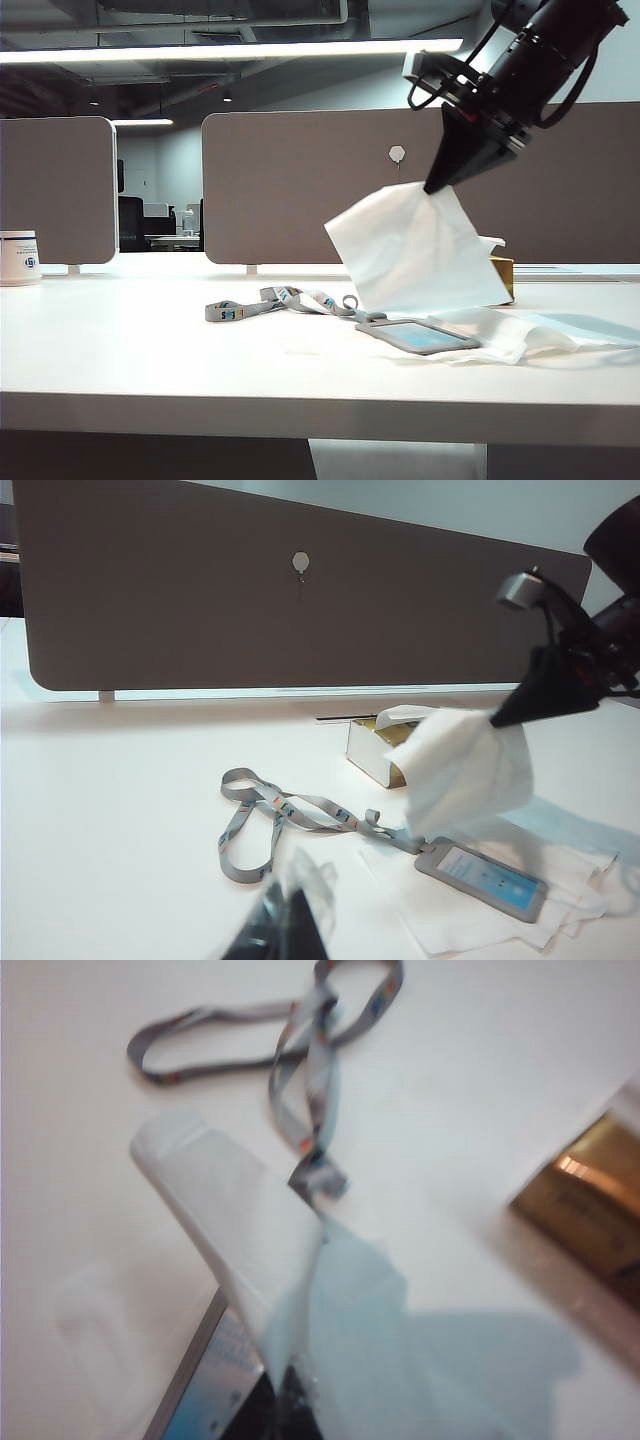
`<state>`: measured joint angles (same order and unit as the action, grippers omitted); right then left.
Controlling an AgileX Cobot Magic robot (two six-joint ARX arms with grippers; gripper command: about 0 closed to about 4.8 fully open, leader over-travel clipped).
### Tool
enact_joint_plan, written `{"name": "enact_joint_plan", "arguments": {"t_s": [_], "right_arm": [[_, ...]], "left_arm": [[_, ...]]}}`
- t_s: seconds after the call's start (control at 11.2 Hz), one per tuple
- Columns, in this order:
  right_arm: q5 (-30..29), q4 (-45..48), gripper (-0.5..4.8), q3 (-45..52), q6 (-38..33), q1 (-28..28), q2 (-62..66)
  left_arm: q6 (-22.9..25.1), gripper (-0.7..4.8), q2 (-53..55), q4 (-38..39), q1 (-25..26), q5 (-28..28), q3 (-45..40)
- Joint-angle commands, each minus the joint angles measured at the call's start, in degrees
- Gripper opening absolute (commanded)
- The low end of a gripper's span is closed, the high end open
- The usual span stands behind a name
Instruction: Pull out a tissue from the tissue box and use it to cover the ID card on the tabletop.
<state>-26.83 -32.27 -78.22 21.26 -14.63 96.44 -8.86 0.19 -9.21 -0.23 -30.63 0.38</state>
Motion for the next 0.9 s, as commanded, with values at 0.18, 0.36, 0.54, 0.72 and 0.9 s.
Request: {"name": "enact_joint_plan", "arguments": {"t_s": [0.18, 0.36, 0.54, 0.72, 0.9], "right_arm": [[-0.55, -13.33, -0.02, -0.13, -0.15, -0.13, -0.39], [-5.84, -17.64, -0.02, -0.09, 0.2, -0.24, -0.37], [-8.09, -18.4, -0.02, 0.04, 0.24, -0.31, -0.26], [-8.09, -17.77, -0.02, 1.64, 0.26, -0.31, -0.26], [-8.31, -13.92, -0.02, 5.44, 0.22, -0.33, -0.24]], "left_arm": [[-0.17, -0.05, 0.04, -0.74, -0.07, -0.11, 0.24], [-0.17, -0.05, 0.04, -0.74, -0.07, -0.13, 0.24], [-0.17, -0.05, 0.04, -0.74, -0.07, -0.13, 0.24], [-0.17, -0.05, 0.04, -0.74, -0.07, -0.13, 0.24], [-0.17, -0.05, 0.04, -0.72, -0.07, -0.13, 0.24]]}}
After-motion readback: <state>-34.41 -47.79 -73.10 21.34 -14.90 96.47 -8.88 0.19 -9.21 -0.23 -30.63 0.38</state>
